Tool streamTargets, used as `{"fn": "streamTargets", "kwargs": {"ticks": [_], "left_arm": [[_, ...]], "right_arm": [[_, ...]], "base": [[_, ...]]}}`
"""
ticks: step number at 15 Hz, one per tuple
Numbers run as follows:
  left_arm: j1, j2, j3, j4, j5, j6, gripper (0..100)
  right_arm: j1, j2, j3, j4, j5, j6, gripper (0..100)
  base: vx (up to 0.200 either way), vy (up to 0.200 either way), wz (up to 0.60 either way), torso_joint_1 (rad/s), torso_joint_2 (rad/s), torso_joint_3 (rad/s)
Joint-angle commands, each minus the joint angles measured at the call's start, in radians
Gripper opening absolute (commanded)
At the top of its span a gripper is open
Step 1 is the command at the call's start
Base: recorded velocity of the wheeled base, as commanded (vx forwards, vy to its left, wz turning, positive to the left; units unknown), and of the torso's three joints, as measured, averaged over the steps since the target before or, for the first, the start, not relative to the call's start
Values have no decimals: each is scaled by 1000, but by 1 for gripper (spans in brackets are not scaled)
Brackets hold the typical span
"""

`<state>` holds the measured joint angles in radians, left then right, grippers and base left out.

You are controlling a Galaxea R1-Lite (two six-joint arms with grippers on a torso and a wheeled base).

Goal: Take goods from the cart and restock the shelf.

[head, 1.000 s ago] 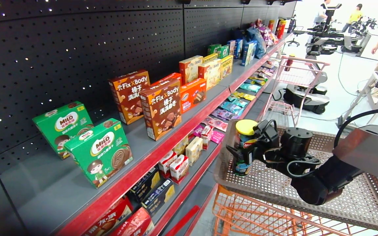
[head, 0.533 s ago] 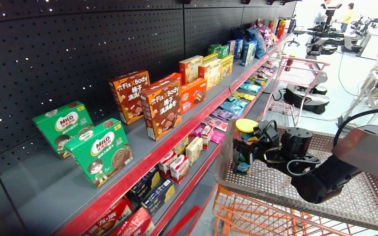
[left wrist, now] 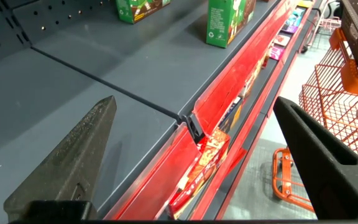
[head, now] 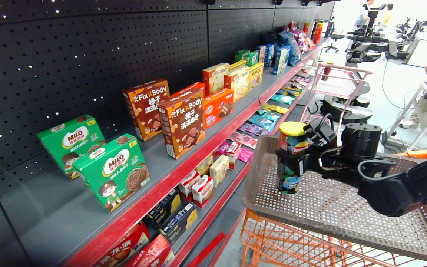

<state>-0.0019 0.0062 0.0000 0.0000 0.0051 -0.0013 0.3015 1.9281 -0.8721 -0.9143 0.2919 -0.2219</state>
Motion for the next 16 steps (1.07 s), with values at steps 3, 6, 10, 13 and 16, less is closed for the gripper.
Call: {"fn": "streamTargets", "kwargs": {"ticks": [3, 6, 10, 13, 16], "left_arm": [[0, 1, -2, 0, 1, 0, 100], [0, 1, 0, 0, 1, 0, 100], [0, 1, 0, 0, 1, 0, 100], [0, 1, 0, 0, -1, 0, 100], [-1, 1, 0, 0, -1, 0, 100]], "right_arm": [[-25, -469, 58, 268, -172, 21, 0], [-61, -670, 165, 360, -269, 32, 0], [-150, -1040, 282, 581, -320, 22, 0], [-159, -1120, 344, 584, -422, 9, 0], [-137, -1138, 358, 581, -451, 6, 0]], "base": [[0, 0, 0, 0, 0, 0], [0, 0, 0, 0, 0, 0], [0, 0, 0, 0, 0, 0], [0, 0, 0, 0, 0, 0], [0, 0, 400, -3, 0, 3]]}}
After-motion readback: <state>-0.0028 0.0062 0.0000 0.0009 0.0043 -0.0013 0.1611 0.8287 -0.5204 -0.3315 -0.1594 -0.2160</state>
